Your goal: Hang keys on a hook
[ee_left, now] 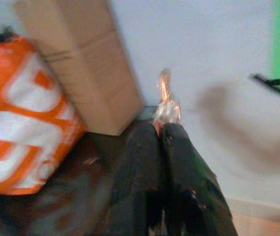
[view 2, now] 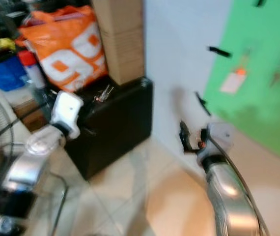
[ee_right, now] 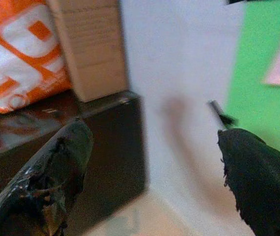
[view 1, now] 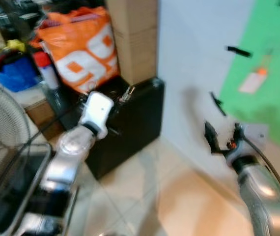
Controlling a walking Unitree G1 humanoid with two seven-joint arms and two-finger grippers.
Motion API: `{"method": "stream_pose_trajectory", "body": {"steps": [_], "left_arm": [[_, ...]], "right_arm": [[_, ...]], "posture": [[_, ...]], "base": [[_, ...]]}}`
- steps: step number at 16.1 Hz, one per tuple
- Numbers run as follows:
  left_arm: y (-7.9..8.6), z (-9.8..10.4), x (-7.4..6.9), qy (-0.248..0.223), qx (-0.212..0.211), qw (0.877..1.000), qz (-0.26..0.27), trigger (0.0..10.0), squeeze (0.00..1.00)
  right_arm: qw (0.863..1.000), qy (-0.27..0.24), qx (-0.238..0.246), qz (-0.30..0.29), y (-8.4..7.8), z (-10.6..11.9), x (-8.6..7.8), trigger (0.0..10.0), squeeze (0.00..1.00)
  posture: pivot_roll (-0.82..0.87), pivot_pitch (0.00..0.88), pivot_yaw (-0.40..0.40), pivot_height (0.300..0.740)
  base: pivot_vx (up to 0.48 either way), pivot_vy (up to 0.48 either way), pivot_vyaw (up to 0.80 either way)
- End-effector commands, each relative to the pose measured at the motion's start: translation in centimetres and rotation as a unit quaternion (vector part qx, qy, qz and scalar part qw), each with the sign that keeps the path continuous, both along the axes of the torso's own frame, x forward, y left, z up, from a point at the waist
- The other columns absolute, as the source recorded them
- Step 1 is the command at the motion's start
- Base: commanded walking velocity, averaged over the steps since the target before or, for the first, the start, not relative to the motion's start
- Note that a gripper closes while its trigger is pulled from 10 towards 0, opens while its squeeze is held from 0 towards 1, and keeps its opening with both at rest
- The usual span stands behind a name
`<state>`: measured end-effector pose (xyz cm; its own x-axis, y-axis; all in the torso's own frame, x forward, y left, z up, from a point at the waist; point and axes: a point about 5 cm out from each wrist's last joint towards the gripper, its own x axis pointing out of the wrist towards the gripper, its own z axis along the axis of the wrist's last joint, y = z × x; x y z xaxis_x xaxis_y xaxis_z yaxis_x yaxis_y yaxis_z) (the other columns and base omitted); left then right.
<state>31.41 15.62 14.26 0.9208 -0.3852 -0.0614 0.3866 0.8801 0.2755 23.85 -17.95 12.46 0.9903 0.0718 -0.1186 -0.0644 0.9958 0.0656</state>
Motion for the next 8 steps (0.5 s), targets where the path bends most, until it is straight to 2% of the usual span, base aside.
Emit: {"method": "stream_pose_trajectory", "body": {"steps": [1,6,8], "left_arm": [[-1.06,0.57,0.22,-0.009,-0.009,1.0,-0.02,10.0,0.0],[-1.16,0.47,0.35,-0.008,-0.009,1.0,-0.024,10.0,0.0],[-1.21,0.39,0.34,-0.007,-0.011,1.0,-0.026,10.0,0.0]], "right_arm": [[1.0,-0.003,-0.013,-0.016,-0.95,0.23,-0.09,10.0,0.0],[1.0,-0.003,-0.013,-0.019,-1.02,0.16,-0.24,10.0,0.0],[1.0,-0.002,-0.013,-0.021,-1.02,0.12,-0.3,10.0,0.0]], "posture": [[-0.19,0.0,0.078,0.732],[-0.19,0.0,0.083,0.732],[-0.2,0.0,0.083,0.732]], "base": [[0.424,0.0,0.0],[0.428,0.0,0.0],[0.428,0.0,-0.8]]}}
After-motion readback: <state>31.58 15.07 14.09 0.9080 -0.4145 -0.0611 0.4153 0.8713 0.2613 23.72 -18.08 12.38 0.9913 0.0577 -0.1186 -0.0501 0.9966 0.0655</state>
